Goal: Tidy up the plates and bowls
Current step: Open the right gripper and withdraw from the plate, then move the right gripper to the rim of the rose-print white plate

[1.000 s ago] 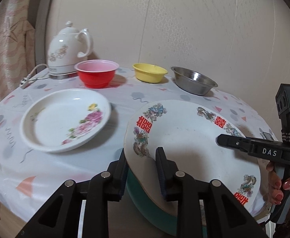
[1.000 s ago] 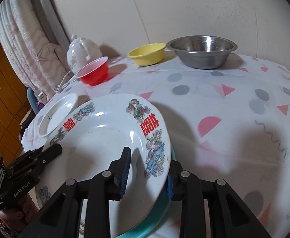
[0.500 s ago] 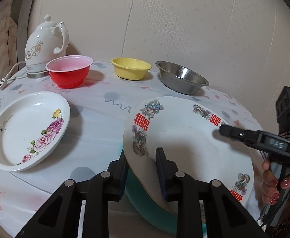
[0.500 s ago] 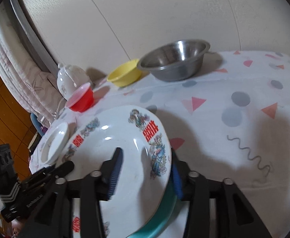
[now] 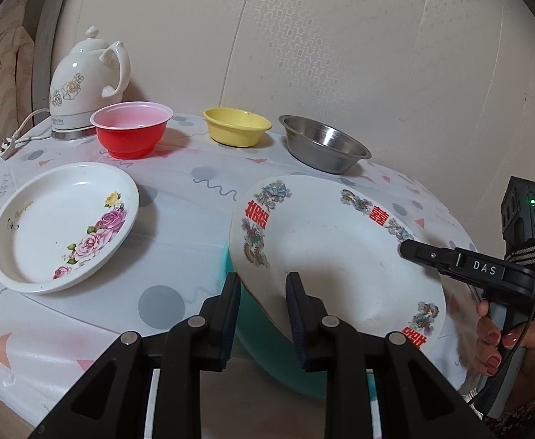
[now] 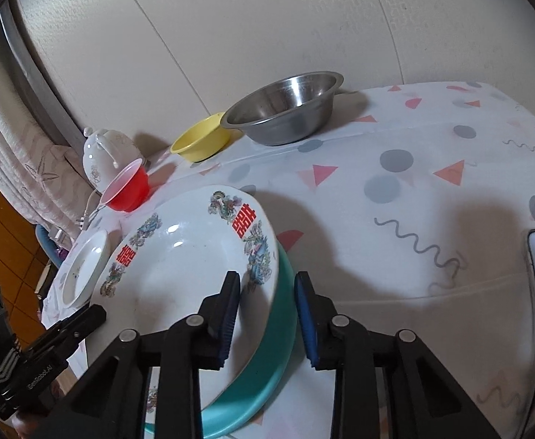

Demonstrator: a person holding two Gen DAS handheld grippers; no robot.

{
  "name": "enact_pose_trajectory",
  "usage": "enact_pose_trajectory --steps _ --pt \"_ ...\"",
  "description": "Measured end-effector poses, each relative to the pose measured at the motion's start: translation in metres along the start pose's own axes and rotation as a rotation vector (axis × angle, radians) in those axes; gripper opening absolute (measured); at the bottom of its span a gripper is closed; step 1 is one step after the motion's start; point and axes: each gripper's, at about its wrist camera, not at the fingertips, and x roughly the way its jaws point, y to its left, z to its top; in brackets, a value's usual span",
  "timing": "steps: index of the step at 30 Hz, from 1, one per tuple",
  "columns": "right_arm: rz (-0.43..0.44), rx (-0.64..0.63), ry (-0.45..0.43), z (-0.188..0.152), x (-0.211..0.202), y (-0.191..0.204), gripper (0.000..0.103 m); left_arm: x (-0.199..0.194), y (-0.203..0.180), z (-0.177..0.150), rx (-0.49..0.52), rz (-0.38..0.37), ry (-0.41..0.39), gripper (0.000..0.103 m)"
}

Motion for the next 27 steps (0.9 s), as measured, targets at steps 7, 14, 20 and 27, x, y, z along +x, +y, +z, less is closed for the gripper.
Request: enact_pose_trajectory --steps 7,14,20,27 --pt "-0.031 -0.027 0.002 -0.006 -0.005 0.011 0.020 -0.004 0.001 -0.004 0.000 -0.001 -0.008 0.025" --pt "-0.091 -0.026 -0.080 -0.010 -0.024 0.015 0.046 -0.029 0.007 -0.003 0.002 -0.013 -0.071 0.025" --pt "-0.165 -0.063 -0.219 -0.006 -0.058 0.028 0.050 -0.055 0.039 -0.003 -0.070 0.027 -0.119 0.025" --pt "-0.086 -0.121 -0.267 -0.002 -0.073 0.066 0.059 -0.081 0.088 -0.001 -0.181 0.131 -0.185 0.033"
